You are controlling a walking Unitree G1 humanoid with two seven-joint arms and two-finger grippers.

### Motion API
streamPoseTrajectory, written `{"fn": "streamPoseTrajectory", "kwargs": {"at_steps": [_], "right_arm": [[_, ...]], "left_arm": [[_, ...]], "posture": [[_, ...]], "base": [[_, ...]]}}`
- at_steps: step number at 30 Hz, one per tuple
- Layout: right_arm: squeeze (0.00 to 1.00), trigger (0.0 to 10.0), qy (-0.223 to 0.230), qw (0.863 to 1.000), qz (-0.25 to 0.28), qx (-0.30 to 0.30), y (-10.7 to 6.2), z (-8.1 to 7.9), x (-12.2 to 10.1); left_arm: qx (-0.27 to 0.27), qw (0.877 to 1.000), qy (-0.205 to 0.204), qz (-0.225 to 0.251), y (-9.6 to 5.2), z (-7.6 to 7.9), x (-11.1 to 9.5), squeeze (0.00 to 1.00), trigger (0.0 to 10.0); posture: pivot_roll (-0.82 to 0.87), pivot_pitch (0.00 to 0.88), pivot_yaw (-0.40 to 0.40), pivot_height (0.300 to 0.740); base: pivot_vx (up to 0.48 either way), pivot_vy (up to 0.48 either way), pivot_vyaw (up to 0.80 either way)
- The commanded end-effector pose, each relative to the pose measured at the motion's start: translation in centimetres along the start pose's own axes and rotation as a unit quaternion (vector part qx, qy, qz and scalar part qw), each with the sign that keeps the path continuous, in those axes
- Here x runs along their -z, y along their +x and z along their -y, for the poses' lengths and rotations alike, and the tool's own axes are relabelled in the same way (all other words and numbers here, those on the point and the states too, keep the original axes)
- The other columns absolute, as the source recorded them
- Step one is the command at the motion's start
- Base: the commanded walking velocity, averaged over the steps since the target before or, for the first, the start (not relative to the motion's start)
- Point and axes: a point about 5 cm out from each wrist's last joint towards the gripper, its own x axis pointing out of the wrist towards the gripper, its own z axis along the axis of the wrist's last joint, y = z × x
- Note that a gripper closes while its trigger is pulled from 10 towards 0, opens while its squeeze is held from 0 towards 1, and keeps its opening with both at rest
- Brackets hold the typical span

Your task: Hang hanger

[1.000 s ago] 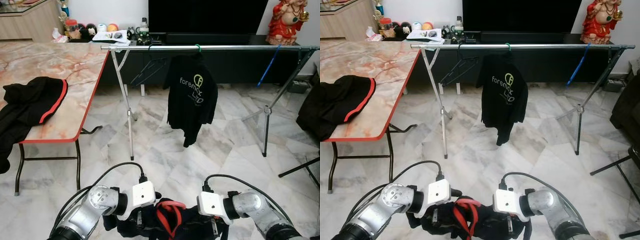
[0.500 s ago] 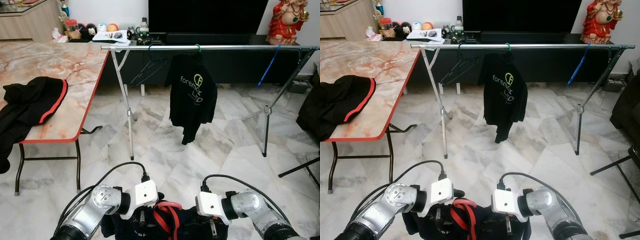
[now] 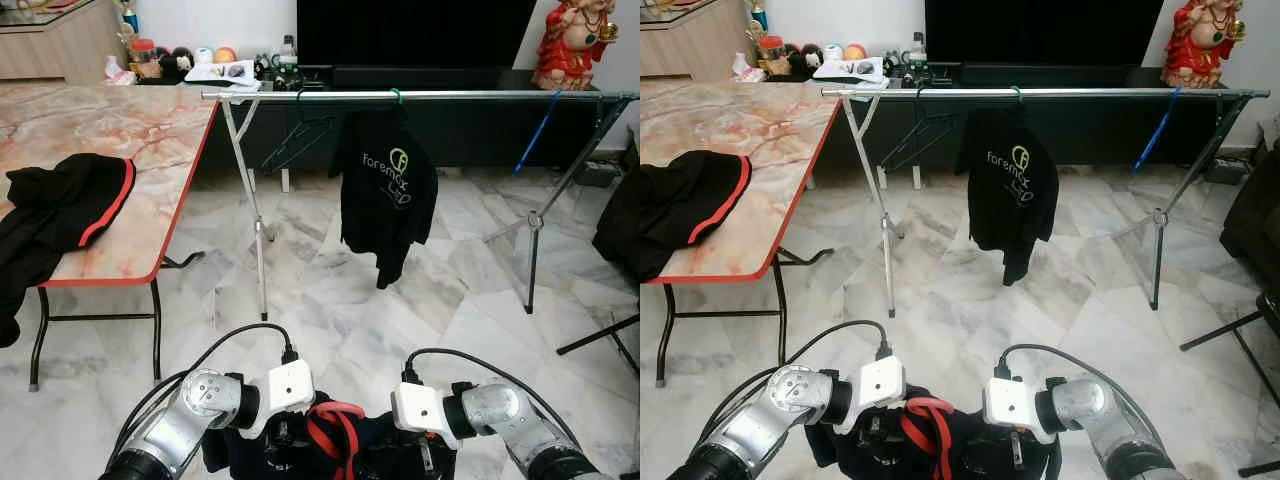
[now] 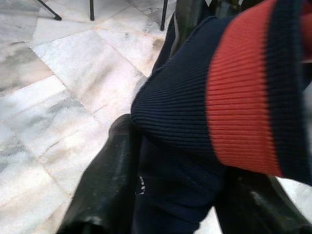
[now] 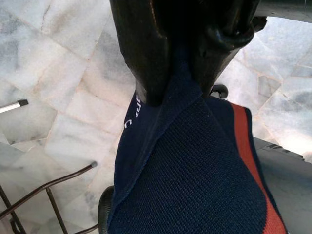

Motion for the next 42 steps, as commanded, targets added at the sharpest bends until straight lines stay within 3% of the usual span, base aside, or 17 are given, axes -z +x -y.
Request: {"fn": "streamPoseTrajectory", "kwargs": {"at_steps": [1,29,30,31,42], "right_arm": [[0.00,10.0,-0.014,1.000,0.021,0.016,-0.19,0.73,-0.87],[0.00,10.0,0.002,1.000,0.015,0.004,-0.12,0.40,-0.44],[0.05,10.0,0.004,1.000,0.013,0.003,-0.13,0.39,-0.37],[1.00,10.0,0.005,1.000,0.006,0.008,-0.16,0.49,-0.29],[1.00,10.0,0.001,1.000,0.006,0.006,-0.20,0.66,-0.52]], "left_arm": [[-0.003,1.000,-0.003,0.006,-0.30,-0.03,0.00,0.00,0.0],[0.017,1.000,0.007,0.010,-0.32,0.07,-0.46,0.00,0.0],[0.017,1.000,0.007,0.011,-0.29,0.10,-0.50,0.00,0.0],[0.015,1.000,0.007,0.010,-0.29,0.06,-0.48,0.00,0.0],[0.005,1.000,0.010,0.001,-0.37,-0.14,-0.16,0.00,0.0]], "posture": [[0.09,0.076,-0.031,0.740],[0.09,0.083,-0.035,0.740],[0.09,0.083,-0.035,0.740],[0.09,0.084,-0.035,0.740],[0.09,0.084,-0.034,0.740]], "base": [[0.000,0.000,0.00],[0.000,0.000,0.00],[0.000,0.000,0.00],[0.000,0.000,0.00],[0.000,0.000,0.00]]}}
